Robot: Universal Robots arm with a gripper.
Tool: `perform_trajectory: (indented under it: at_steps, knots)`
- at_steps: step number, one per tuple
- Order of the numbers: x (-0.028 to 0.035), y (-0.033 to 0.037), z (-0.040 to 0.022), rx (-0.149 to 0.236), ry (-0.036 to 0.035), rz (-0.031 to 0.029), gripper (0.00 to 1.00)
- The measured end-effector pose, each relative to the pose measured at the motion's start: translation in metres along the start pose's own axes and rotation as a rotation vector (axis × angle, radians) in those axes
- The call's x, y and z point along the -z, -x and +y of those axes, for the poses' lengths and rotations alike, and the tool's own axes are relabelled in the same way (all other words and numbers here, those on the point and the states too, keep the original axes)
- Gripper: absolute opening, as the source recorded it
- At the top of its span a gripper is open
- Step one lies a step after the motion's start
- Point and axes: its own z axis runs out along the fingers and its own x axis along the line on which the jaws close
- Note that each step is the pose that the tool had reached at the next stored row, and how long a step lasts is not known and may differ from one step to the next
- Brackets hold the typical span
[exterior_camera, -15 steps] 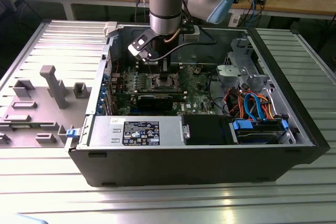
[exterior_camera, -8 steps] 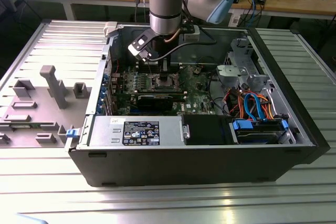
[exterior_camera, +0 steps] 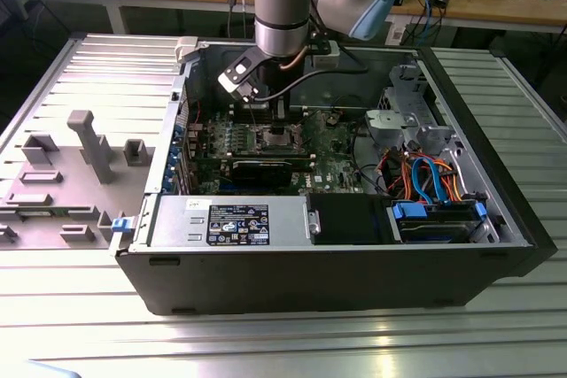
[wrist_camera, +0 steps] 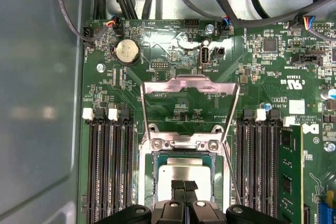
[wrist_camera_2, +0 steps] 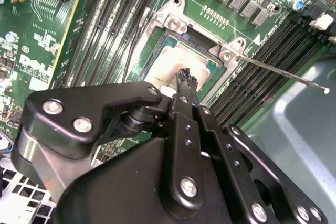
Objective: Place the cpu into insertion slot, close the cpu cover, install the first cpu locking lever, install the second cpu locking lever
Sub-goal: 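Place the cpu into insertion slot, then close the cpu cover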
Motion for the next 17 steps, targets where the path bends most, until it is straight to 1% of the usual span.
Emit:
perform_trajectory:
  at_steps: [14, 15, 17]
  knots:
    - [0.0003, -0.0001, 0.0008, 0.001, -0.0006, -0.0002, 0.11]
    - [0.0010, -0.0001, 0.0008, 0.001, -0.0006, -0.0001, 0.11]
    - [0.0061, -0.0001, 0.0010, 0.001, -0.0005, 0.0001, 0.11]
